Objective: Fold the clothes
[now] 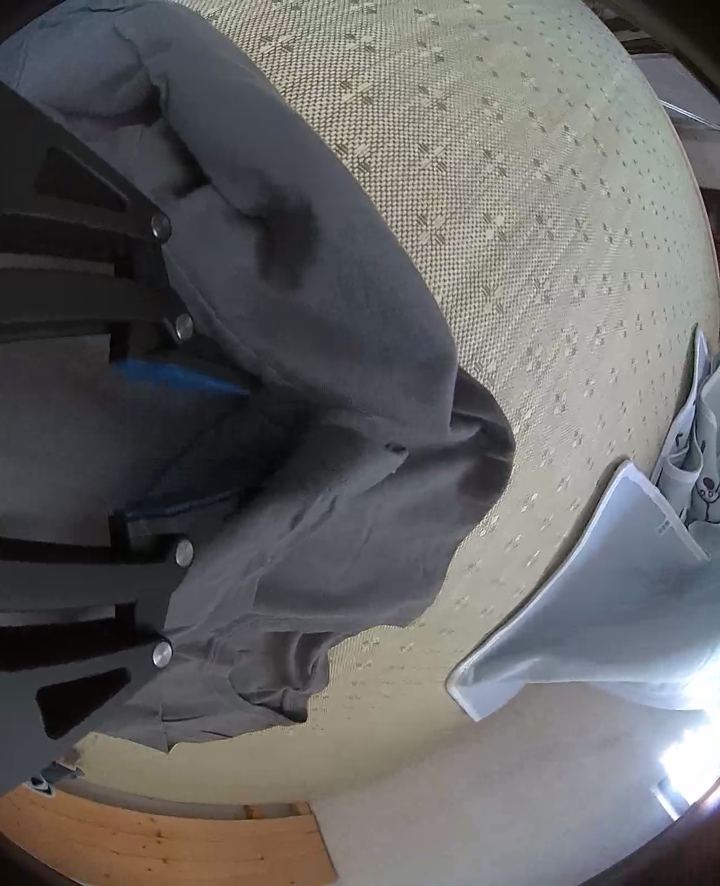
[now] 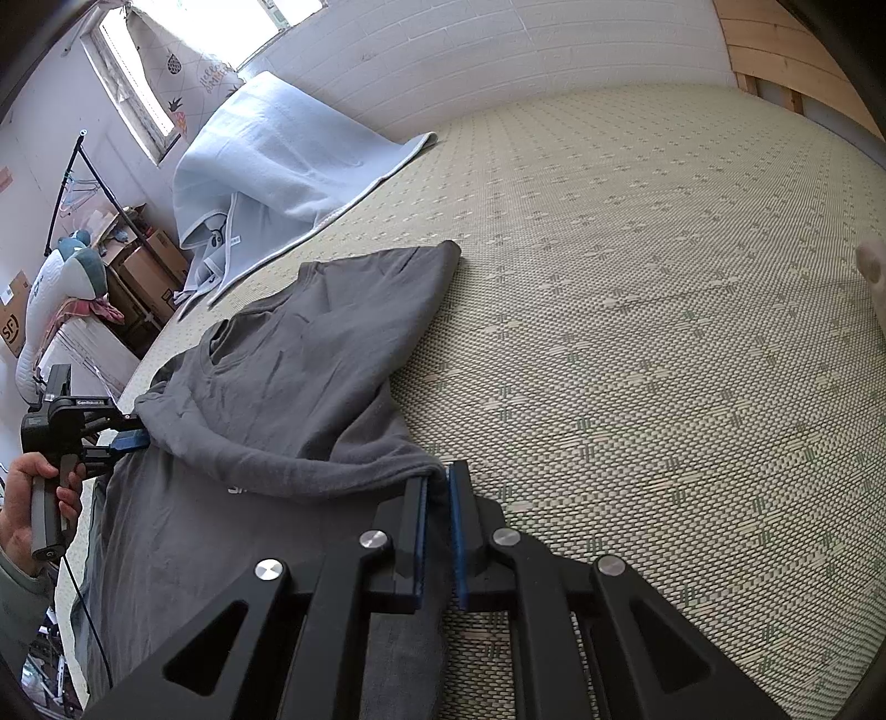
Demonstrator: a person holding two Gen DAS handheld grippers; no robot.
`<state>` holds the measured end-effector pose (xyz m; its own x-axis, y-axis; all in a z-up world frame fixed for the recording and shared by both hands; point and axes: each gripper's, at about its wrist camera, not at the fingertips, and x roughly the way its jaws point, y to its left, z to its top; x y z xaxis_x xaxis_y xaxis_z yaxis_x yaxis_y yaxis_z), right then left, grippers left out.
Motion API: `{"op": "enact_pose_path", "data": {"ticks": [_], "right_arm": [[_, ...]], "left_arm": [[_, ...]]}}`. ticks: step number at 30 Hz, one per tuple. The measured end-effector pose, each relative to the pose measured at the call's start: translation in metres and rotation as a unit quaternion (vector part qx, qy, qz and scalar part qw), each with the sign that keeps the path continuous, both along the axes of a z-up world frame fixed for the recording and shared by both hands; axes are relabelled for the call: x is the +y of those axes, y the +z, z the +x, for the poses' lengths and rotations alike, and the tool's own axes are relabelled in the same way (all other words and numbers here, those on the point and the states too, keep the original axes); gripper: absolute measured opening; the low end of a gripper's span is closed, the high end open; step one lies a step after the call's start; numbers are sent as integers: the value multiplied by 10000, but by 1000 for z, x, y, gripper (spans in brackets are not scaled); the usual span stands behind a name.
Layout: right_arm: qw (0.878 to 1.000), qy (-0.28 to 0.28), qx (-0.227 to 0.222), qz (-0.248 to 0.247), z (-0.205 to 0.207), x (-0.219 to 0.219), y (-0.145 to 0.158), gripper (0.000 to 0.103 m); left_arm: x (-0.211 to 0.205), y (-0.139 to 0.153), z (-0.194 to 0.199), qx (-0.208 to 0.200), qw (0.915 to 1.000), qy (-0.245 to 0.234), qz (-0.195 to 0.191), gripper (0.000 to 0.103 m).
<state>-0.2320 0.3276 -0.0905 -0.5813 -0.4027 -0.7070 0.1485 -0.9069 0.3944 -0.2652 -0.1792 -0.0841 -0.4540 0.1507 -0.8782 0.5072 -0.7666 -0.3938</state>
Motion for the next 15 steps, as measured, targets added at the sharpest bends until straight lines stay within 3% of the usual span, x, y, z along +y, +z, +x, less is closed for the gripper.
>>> {"op": "enact_pose_path", "data": {"ticks": [1, 6, 9, 15], "right_arm": [[10000, 0, 1, -4, 0, 0, 0, 7], [10000, 5, -1, -18, 0, 0, 0, 7], [10000, 7, 0, -25, 0, 0, 0, 7], [10000, 12, 1, -36, 1, 0, 0, 8]], "left_arm": [[1, 0, -1, 24, 10000, -3, -4, 44], [2, 1, -3, 42, 9999, 8, -151, 42], [-1, 0, -2, -4, 9997, 51, -224, 16], [-4, 2, 3, 34, 9995, 108, -298, 8]]}}
